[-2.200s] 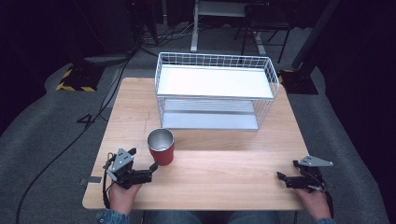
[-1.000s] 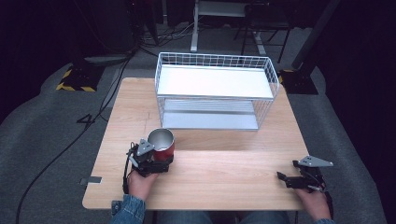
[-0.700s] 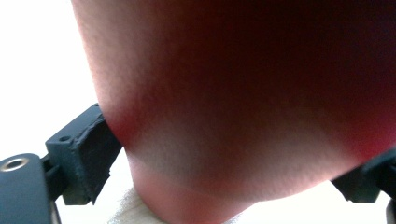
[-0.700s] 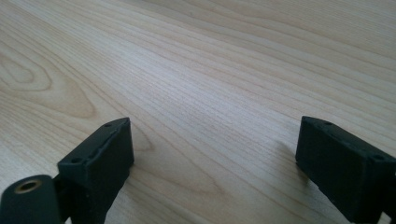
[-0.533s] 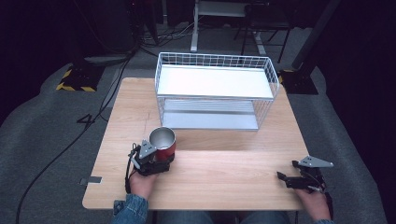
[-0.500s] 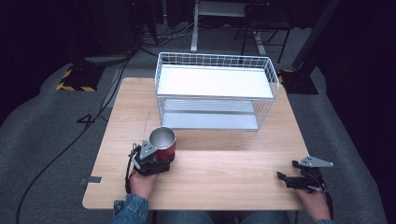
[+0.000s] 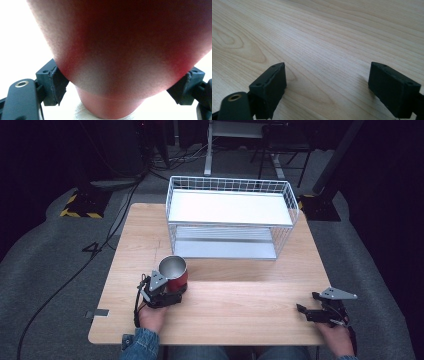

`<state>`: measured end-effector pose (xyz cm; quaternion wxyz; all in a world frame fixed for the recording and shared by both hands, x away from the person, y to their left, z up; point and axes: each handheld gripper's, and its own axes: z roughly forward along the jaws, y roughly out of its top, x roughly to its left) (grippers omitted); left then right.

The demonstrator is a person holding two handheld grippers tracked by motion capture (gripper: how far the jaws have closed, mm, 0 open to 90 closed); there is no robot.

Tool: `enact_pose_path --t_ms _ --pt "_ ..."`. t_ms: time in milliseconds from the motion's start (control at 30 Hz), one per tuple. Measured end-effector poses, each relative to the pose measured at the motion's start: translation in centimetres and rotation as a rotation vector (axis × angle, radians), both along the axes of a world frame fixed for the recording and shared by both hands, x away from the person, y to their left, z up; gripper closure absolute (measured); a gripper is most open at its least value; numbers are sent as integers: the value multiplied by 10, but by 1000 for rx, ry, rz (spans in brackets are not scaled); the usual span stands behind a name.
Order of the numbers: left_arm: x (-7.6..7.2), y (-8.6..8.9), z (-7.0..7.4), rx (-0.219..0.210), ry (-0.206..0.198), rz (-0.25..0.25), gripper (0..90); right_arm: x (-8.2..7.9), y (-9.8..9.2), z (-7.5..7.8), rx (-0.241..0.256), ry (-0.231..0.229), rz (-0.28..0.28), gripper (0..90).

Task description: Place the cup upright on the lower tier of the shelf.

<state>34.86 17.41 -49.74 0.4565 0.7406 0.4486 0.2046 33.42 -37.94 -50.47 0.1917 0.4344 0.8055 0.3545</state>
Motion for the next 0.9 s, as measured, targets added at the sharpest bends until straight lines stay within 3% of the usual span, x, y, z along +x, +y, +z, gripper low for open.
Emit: enact_pose_path --t_ms 433,900 --pt "-4 -3 15 -3 -9 -10 172 0 0 0 1 0 -2 152" --pt "9 -19 53 -16 -34 -71 172 0 0 0 1 0 -2 152"
